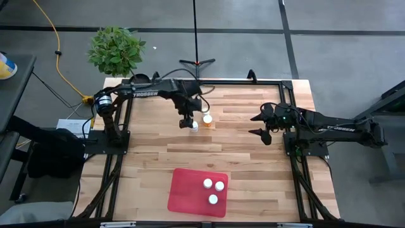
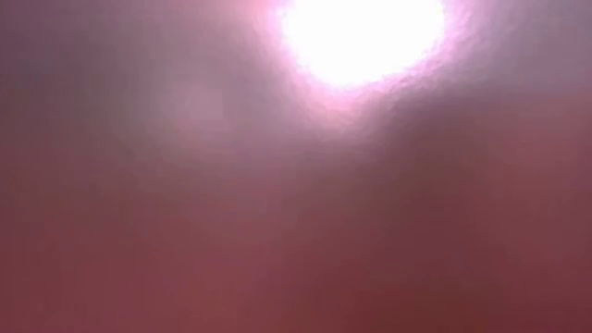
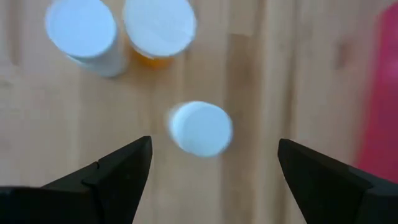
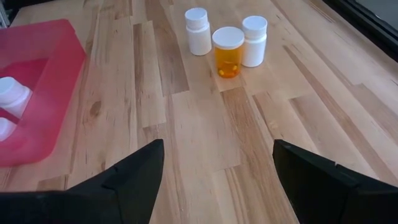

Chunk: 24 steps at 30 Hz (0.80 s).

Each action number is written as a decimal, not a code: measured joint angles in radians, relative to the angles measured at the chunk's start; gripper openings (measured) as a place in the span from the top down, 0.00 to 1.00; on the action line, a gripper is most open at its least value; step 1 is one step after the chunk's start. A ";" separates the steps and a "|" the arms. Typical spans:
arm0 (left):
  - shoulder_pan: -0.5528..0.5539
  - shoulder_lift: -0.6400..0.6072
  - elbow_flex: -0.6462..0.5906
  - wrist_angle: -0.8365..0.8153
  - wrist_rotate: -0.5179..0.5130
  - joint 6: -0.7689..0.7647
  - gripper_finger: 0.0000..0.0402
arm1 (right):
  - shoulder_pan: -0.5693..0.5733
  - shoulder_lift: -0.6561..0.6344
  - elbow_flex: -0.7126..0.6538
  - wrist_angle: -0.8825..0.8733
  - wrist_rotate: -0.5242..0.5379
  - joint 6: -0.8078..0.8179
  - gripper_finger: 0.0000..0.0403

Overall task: Pick and place pill bottles into a basket
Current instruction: Put the white pill bottle into the red bin

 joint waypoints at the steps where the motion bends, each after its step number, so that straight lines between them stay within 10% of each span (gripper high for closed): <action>1: -0.018 0.000 0.000 0.011 -0.046 0.000 0.05 | 0.000 0.000 0.000 0.000 -0.001 0.000 0.28; 10: -0.140 0.000 0.000 0.049 -0.329 -0.002 0.05 | 0.000 0.035 0.000 0.000 -0.012 0.000 0.28; 24: -0.141 0.000 -0.016 0.055 -0.330 -0.035 0.05 | 0.008 0.128 0.000 0.004 -0.020 -0.001 0.28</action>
